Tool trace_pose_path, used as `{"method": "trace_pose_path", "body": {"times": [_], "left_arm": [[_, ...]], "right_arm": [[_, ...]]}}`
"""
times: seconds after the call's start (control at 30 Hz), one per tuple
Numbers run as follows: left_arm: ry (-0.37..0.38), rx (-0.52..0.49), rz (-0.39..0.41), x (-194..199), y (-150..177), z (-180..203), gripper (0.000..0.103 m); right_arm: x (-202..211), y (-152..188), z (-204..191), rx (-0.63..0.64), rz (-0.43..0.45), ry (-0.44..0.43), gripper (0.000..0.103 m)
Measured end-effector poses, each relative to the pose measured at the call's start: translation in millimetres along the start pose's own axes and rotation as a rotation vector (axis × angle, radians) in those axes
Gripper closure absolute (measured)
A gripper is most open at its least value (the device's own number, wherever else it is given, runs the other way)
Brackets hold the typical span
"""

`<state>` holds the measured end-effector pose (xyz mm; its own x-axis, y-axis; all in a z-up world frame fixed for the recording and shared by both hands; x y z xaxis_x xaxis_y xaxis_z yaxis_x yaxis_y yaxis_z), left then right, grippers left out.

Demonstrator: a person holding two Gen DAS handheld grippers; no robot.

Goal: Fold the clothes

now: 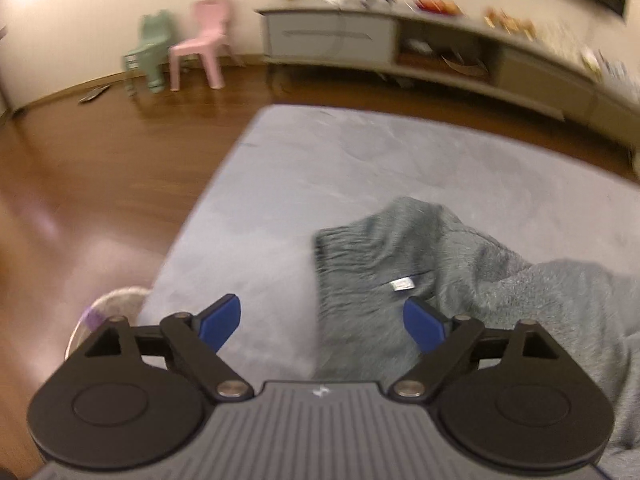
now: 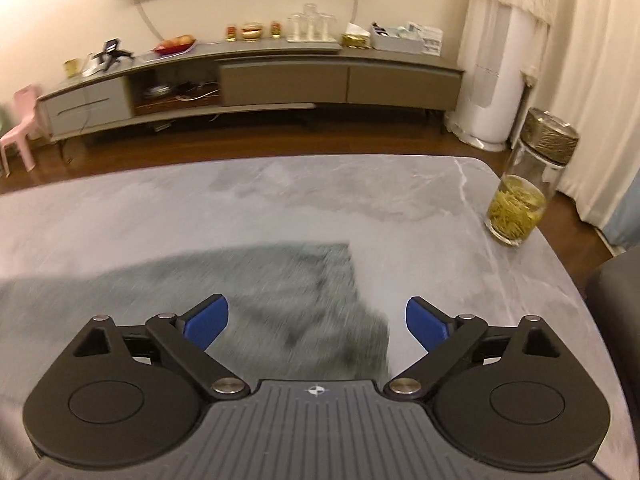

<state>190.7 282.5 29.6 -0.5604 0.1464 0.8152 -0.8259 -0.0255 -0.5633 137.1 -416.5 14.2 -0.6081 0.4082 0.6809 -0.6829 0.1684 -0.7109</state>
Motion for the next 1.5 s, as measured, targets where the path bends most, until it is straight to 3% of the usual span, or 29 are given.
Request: {"method": "trace_pose_path", "body": {"times": [0.07,0.1,0.17,0.2,0.23,0.27,0.33,0.43,0.5,0.53,0.57,0.67,0.7,0.73,0.8,0.83,0.97,1.0,1.03,1.1,1.17,1.27,1.3,1.33,1.4,1.5], "left_arm": [[-0.007,-0.047,-0.037,-22,-6,11,0.013],[-0.020,-0.074,-0.045,-31,-7,16,0.018],[-0.051,-0.133,-0.056,-47,-6,26,0.056],[-0.062,-0.159,-0.057,-53,-4,30,0.098],[-0.064,-0.180,-0.051,-56,-3,33,0.103],[-0.061,-0.198,-0.035,-55,-3,36,0.103],[-0.048,-0.212,0.042,-39,-11,39,0.103],[0.013,-0.048,0.290,19,-42,14,0.103],[0.003,0.055,0.409,43,-64,-5,0.103],[-0.008,0.082,0.424,46,-75,-10,0.103],[-0.004,0.075,0.390,40,-85,-10,0.103],[0.059,0.014,0.160,-5,-88,-2,0.094],[0.045,-0.022,0.098,-19,-80,4,0.080],[0.032,-0.057,0.052,-30,-71,10,0.049],[0.011,-0.109,0.006,-47,-50,17,0.011],[0.006,-0.108,-0.002,-54,-43,17,0.007],[0.058,-0.087,-0.053,-79,-32,19,0.007],[0.070,-0.104,-0.055,-82,-30,23,0.021],[0.079,-0.126,-0.044,-82,-29,27,0.057],[0.088,-0.169,-0.007,-75,-31,35,0.092],[0.065,-0.162,0.098,-53,-38,33,0.092],[0.138,0.031,0.337,4,-66,-1,0.092],[0.153,0.075,0.384,15,-75,-10,0.092],[0.142,0.079,0.381,14,-85,-11,0.091],[0.026,0.013,0.260,-19,-106,3,0.086],[-0.166,-0.076,0.091,-72,-117,29,0.065]], "right_arm": [[-28,-9,-3,0.001,-0.020,0.001,0.006],[-39,-11,-6,0.014,-0.027,0.003,0.006],[-60,-14,-12,0.040,-0.041,0.007,0.010],[-68,-15,-16,0.055,-0.053,-0.007,0.020],[-73,-15,-19,0.074,-0.070,-0.035,0.070],[-77,-15,-21,0.095,-0.088,-0.064,0.089],[-68,-21,-22,0.132,-0.043,-0.096,0.094],[-37,-48,-2,0.073,0.102,-0.082,0.094],[-30,-67,11,0.016,0.158,-0.024,0.094],[-33,-75,13,0.004,0.163,0.017,0.094],[-39,-80,12,0.000,0.151,0.059,0.094],[-63,-81,1,0.012,0.083,0.166,0.092],[-67,-75,-2,0.017,0.071,0.174,0.092],[-69,-69,-6,0.021,0.063,0.175,0.092],[-70,-54,-9,0.034,0.057,0.164,0.092],[-71,-48,-11,0.042,0.054,0.160,0.092],[-76,-34,-12,0.037,0.032,0.130,0.092],[-76,-33,-11,0.031,0.026,0.115,0.092],[-76,-34,-10,0.027,0.021,0.094,0.092],[-70,-37,-9,0.019,0.025,0.026,0.091],[-58,-43,0,-0.009,0.069,-0.024,0.092],[-35,-62,28,-0.126,0.176,-0.005,0.093],[-39,-68,28,-0.141,0.173,0.022,0.093],[-48,-72,24,-0.138,0.152,0.058,0.093],[-67,-81,15,-0.131,0.110,0.128,0.093],[-97,-82,-2,-0.131,0.015,0.232,0.086]]}}
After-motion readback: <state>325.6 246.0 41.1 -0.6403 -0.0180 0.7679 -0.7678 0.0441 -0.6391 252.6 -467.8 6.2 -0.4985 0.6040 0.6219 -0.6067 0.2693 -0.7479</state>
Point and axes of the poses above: each gripper's, at about its wrist camera, not at the fingertips, and x roughly against the way its jaws point, z to its right, y to its underside, the point moved 1 cm from there along -x, roughly the way its jaws point, and after that the axes turned 15 degrees about y, right-handed, at the moved point
